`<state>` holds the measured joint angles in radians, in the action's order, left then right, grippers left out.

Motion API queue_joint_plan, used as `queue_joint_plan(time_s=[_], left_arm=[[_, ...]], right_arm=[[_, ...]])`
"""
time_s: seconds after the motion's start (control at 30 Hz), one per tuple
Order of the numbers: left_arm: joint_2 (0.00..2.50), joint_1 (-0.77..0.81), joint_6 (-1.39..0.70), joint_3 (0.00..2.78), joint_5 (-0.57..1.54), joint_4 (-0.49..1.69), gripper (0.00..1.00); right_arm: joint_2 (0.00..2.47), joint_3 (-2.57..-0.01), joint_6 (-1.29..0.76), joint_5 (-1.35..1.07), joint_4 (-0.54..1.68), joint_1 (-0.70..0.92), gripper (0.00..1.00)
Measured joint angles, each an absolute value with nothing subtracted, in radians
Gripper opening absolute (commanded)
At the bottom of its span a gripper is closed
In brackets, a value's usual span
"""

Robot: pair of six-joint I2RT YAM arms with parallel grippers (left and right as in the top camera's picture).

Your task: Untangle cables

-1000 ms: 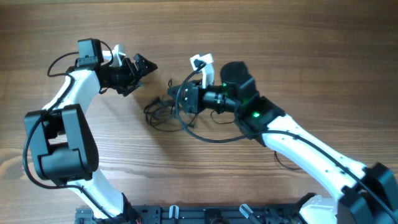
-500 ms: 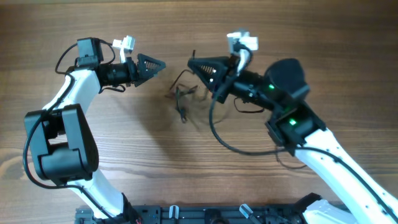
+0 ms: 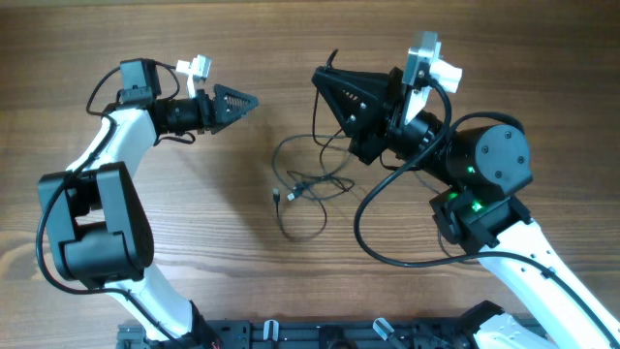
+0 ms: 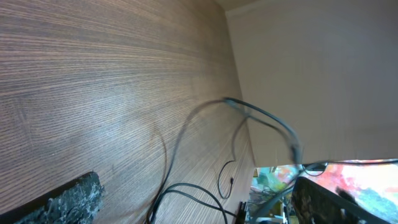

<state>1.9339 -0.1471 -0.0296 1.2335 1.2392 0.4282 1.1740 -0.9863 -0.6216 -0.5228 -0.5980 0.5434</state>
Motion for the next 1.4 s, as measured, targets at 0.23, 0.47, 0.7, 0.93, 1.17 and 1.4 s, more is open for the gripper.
queue_joint_plan(time_s=[0.23, 0.47, 0.7, 0.93, 1.17, 1.4], left_arm=[[1.934, -0.147, -0.030, 1.234, 1.236, 0.429, 1.00], [1.934, -0.147, -0.029, 1.234, 1.235, 0.426, 1.00], [1.934, -0.147, -0.027, 1.234, 1.220, 0.429, 1.00], [1.934, -0.147, -0.027, 1.234, 1.216, 0.429, 1.00], [1.934, -0.147, -0.027, 1.234, 1.213, 0.429, 1.00], [1.934, -0.147, -0.027, 1.234, 1.202, 0.429, 1.00]], right_arm=[[1.175, -0.987, -0.596, -0.523, -0.474, 0.543, 0.05], [1.175, -0.992, -0.551, -0.500, -0.146, 0.543, 0.05], [1.237, -0.992, -0.537, -0.428, 0.187, 0.543, 0.05], [1.419, -0.991, -0.557, -0.414, 0.293, 0.556, 0.05], [1.622, -0.991, -0.626, -0.430, 0.279, 0.620, 0.05], [1.718, -0.990, -0.630, -0.469, 0.192, 0.700, 0.25]])
